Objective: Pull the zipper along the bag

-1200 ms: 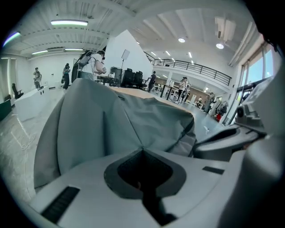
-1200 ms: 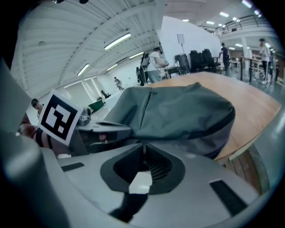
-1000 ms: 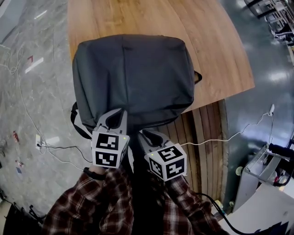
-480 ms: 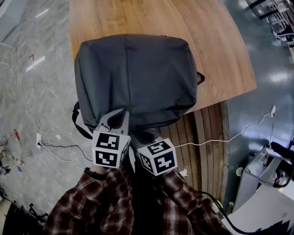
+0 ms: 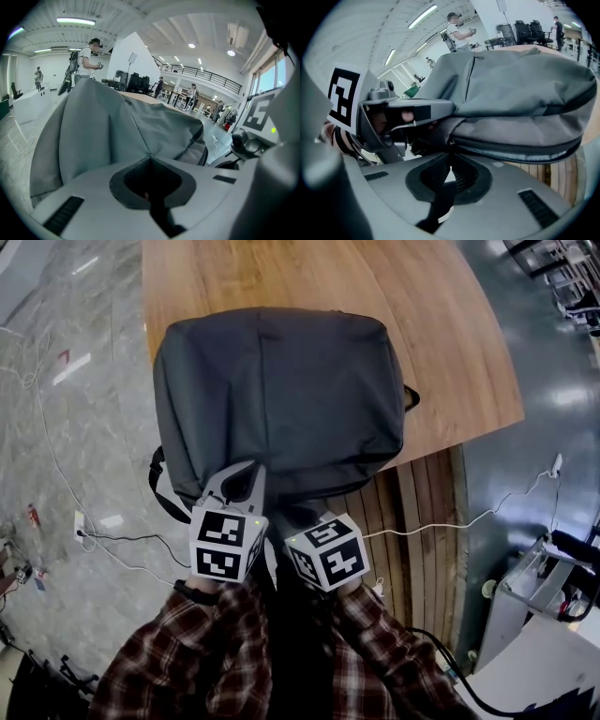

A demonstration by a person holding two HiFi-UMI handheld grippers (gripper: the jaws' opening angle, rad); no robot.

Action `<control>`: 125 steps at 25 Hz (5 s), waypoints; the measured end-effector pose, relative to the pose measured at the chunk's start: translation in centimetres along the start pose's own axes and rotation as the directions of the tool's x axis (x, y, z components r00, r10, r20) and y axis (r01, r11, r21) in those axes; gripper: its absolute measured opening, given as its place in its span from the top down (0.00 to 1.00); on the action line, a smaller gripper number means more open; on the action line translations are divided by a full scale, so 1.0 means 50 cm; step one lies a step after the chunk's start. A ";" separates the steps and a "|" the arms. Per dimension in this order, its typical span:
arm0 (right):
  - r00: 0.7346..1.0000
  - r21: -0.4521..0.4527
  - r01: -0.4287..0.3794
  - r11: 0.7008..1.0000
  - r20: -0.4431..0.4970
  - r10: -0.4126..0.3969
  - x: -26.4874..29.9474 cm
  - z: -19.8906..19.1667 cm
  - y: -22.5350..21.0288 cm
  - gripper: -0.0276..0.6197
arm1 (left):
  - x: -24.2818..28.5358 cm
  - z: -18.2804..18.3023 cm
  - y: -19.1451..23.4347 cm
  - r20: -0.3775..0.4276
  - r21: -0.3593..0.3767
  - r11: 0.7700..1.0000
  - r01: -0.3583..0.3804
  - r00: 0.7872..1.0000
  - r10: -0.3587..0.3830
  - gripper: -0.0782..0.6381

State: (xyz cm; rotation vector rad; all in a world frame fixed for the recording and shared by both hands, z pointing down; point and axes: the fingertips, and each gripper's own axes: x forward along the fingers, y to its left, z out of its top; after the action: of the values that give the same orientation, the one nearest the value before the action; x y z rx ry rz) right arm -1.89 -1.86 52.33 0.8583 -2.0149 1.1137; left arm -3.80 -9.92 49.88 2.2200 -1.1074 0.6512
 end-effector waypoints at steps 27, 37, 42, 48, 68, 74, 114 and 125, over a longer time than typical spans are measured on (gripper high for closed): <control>0.967 0.074 0.250 0.965 0.020 -0.252 -0.199 -0.039 -0.290 0.93 | 0.002 -0.014 -0.003 0.016 0.078 0.995 0.055 0.998 -0.056 0.88; 0.956 0.032 0.286 0.958 0.051 -0.288 -0.190 0.005 -0.306 0.93 | 0.042 0.028 0.045 -0.027 0.156 0.986 0.056 0.998 -0.052 0.88; 0.971 0.008 0.226 0.974 0.077 -0.226 -0.145 0.040 -0.241 0.93 | 0.048 0.128 0.106 -0.033 0.139 0.990 -0.027 0.999 0.031 0.88; 0.991 -0.045 0.108 0.993 0.083 -0.104 -0.074 0.065 -0.117 0.93 | 0.062 0.168 -0.030 0.012 0.108 0.990 0.087 0.996 -0.088 0.88; 0.953 -0.151 0.301 0.942 0.096 -0.289 -0.142 0.056 -0.261 0.93 | 0.098 0.082 -0.042 0.041 0.158 0.980 0.120 0.991 -0.128 0.88; 0.918 -0.098 0.388 0.916 0.123 -0.376 -0.204 0.123 -0.406 0.93 | 0.097 0.077 -0.040 0.033 0.159 0.978 0.134 0.989 -0.141 0.88; 0.996 -0.243 0.084 0.966 0.056 -0.073 -0.024 0.032 -0.051 0.93 | 0.066 0.082 -0.009 -0.045 0.189 0.982 0.016 0.999 -0.007 0.88; 0.979 -0.253 0.200 0.946 0.074 -0.188 -0.110 0.063 -0.204 0.93 | 0.065 0.069 -0.009 -0.067 0.172 0.983 0.059 0.997 -0.048 0.88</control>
State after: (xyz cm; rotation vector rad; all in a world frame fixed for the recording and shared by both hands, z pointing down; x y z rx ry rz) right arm 8.53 -7.71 51.11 0.9296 -2.0101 0.7068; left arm -1.09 -13.79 49.33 2.3505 -0.9889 0.8158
